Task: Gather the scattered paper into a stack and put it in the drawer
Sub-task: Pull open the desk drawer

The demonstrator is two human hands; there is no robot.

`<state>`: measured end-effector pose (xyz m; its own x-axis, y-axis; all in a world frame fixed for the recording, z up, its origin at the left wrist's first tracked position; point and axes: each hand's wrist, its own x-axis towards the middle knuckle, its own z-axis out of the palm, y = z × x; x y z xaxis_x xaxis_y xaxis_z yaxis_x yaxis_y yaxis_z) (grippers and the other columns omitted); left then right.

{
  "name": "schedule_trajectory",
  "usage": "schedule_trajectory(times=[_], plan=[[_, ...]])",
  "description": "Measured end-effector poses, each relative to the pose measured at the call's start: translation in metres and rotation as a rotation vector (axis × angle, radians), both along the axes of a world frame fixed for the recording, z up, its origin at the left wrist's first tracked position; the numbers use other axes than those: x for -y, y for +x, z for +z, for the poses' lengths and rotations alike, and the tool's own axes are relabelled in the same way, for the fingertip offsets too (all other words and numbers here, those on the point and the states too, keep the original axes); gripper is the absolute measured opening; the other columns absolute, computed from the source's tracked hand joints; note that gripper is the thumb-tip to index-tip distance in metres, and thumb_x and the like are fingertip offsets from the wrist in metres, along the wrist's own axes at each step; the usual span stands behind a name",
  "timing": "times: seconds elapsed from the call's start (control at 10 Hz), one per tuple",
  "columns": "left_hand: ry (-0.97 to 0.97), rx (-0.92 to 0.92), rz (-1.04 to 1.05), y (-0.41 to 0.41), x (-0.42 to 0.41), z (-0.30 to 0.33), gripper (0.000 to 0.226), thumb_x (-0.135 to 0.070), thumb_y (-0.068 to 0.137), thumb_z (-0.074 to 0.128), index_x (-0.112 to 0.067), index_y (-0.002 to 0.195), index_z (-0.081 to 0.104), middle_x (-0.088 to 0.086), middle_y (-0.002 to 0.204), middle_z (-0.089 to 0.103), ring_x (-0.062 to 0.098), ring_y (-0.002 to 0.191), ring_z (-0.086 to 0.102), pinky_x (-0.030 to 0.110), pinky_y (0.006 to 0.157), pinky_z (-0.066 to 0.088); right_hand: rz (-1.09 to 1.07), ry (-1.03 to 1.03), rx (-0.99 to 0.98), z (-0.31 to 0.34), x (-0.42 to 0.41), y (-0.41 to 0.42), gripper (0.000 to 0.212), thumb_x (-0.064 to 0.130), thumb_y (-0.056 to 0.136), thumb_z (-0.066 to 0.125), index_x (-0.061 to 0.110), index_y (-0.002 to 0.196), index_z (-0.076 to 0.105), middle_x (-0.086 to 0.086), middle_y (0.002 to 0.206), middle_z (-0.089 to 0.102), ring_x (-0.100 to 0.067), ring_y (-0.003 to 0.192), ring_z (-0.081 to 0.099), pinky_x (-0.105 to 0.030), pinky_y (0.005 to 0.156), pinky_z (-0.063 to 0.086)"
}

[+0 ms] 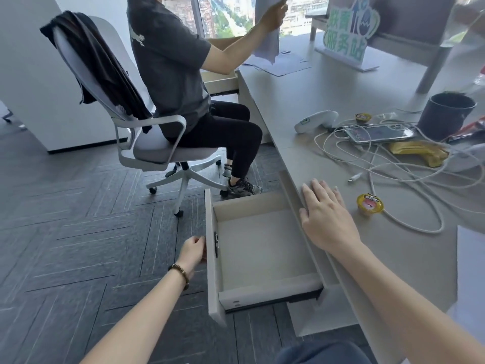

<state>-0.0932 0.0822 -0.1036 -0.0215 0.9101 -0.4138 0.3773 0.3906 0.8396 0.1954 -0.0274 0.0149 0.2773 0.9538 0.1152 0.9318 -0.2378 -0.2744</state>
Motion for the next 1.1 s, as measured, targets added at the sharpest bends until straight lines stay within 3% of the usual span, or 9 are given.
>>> schedule_trajectory(times=[0.2,0.3,0.4,0.5,0.7,0.8,1.1], plan=[[-0.017,-0.055,0.019,-0.015,-0.004,0.0,0.033,-0.023,0.105,0.042,-0.005,0.085,0.061,0.006,0.07,0.061,0.017,0.06,0.053,0.026,0.053,0.039,0.006,0.011,0.006,0.0,-0.001,0.001,0.06,0.027,0.1,0.04,0.015,0.157,0.025,-0.009,0.166,0.017,-0.025,0.155,0.008,-0.041,0.126,0.0],[-0.046,-0.048,0.035,-0.027,-0.013,-0.011,0.038,-0.032,0.102,0.048,-0.002,0.084,0.065,0.012,0.075,0.069,0.022,0.065,0.059,0.03,0.064,0.044,0.005,0.007,0.009,-0.001,-0.001,0.001,0.06,0.027,0.1,0.039,0.014,0.157,0.025,-0.01,0.166,0.017,-0.025,0.155,0.008,-0.041,0.126,0.001],[-0.059,-0.048,0.061,-0.043,-0.028,-0.034,0.049,-0.037,0.095,0.052,0.009,0.096,0.068,0.023,0.089,0.074,0.027,0.075,0.065,0.035,0.071,0.05,0.004,0.015,-0.004,-0.001,-0.002,0.0,0.06,0.027,0.1,0.039,0.014,0.157,0.025,-0.01,0.166,0.018,-0.025,0.155,0.009,-0.042,0.126,0.001],[-0.072,-0.071,0.089,-0.049,-0.03,-0.033,0.047,-0.035,0.096,0.053,0.009,0.099,0.069,0.028,0.094,0.073,0.028,0.077,0.067,0.037,0.073,0.053,0.006,0.017,0.002,-0.002,-0.002,0.001,0.059,0.027,0.1,0.037,0.015,0.157,0.024,-0.01,0.166,0.017,-0.025,0.155,0.008,-0.042,0.126,0.001],[-0.075,-0.057,0.123,-0.058,-0.021,-0.013,0.037,-0.024,0.098,0.056,0.011,0.095,0.067,0.022,0.084,0.069,0.026,0.071,0.062,0.032,0.066,0.05,0.011,0.017,0.012,-0.003,-0.002,0.002,0.06,0.028,0.101,0.038,0.015,0.157,0.024,-0.011,0.166,0.017,-0.026,0.155,0.008,-0.043,0.126,0.001],[-0.081,-0.048,0.156,-0.069,-0.022,-0.015,0.039,-0.024,0.097,0.057,0.014,0.1,0.066,0.029,0.098,0.071,0.028,0.076,0.064,0.033,0.069,0.052,0.013,0.019,0.015,-0.004,-0.003,0.002,0.059,0.028,0.1,0.038,0.014,0.157,0.025,-0.012,0.166,0.018,-0.026,0.155,0.009,-0.043,0.126,0.002],[-0.08,-0.041,0.191,-0.075,-0.022,-0.013,0.035,-0.017,0.093,0.063,0.016,0.105,0.065,0.022,0.081,0.069,0.025,0.062,0.062,0.028,0.057,0.051,0.015,0.018,0.032,-0.005,-0.003,0.002,0.059,0.028,0.101,0.036,0.014,0.157,0.024,-0.012,0.166,0.018,-0.027,0.155,0.01,-0.044,0.126,0.003]])
